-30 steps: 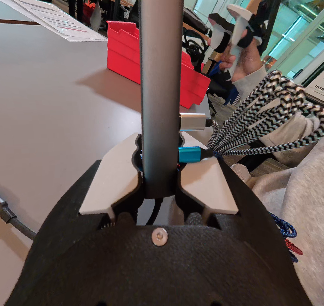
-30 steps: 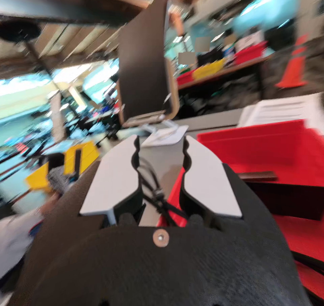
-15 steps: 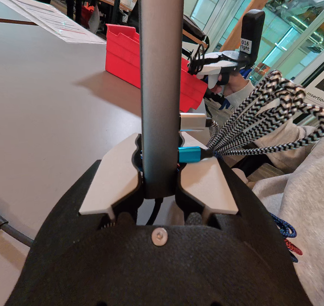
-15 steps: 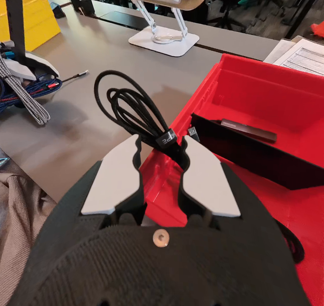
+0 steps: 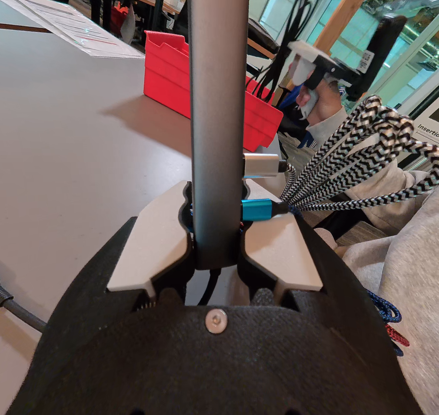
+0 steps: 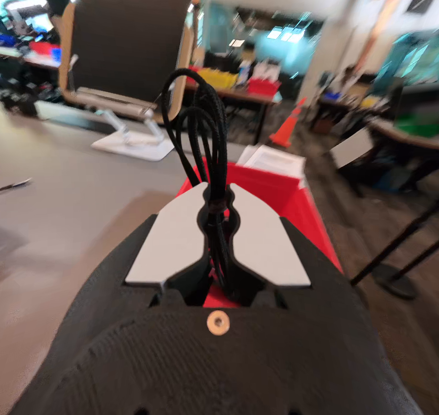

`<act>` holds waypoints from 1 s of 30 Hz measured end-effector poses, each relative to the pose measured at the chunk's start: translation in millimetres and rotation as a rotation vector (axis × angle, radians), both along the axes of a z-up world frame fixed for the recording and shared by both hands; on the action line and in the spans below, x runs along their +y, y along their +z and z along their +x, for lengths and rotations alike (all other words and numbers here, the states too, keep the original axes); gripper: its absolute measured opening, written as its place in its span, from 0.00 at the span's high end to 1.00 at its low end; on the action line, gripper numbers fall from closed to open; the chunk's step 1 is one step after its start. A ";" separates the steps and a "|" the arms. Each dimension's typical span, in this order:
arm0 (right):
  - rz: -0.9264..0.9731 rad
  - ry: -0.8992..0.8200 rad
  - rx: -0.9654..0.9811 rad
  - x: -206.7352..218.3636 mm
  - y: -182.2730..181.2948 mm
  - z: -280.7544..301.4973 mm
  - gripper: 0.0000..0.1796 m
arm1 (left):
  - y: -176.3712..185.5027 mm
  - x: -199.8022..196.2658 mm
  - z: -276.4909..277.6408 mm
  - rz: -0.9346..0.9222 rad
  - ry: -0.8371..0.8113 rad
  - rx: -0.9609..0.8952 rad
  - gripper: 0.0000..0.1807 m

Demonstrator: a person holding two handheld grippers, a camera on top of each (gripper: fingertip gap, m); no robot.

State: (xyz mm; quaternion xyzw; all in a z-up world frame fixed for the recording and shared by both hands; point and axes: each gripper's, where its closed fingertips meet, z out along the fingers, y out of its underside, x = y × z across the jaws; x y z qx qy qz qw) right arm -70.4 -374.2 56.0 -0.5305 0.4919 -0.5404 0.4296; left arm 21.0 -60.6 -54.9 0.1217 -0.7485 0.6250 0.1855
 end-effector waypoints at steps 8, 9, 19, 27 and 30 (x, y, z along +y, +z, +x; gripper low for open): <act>-0.573 -0.011 0.054 5.3 -10.1 -4.6 0.93 | -1.0 -1.9 -1.6 0.006 -0.004 -0.001 0.77; -0.617 -0.014 0.158 -0.3 -33.5 0.4 0.93 | -1.1 -2.2 -2.1 0.007 -0.005 -0.002 0.77; -0.352 0.063 0.526 -7.4 -118.8 9.0 0.78 | -2.4 -3.0 -3.5 0.017 -0.009 -0.010 0.77; -0.232 -0.008 0.528 -13.3 -120.7 15.2 0.72 | -2.6 -3.5 -3.7 0.020 -0.008 -0.011 0.77; -0.139 0.078 0.508 1.1 -114.0 14.5 0.65 | -2.4 -3.4 -3.6 0.019 -0.007 -0.011 0.77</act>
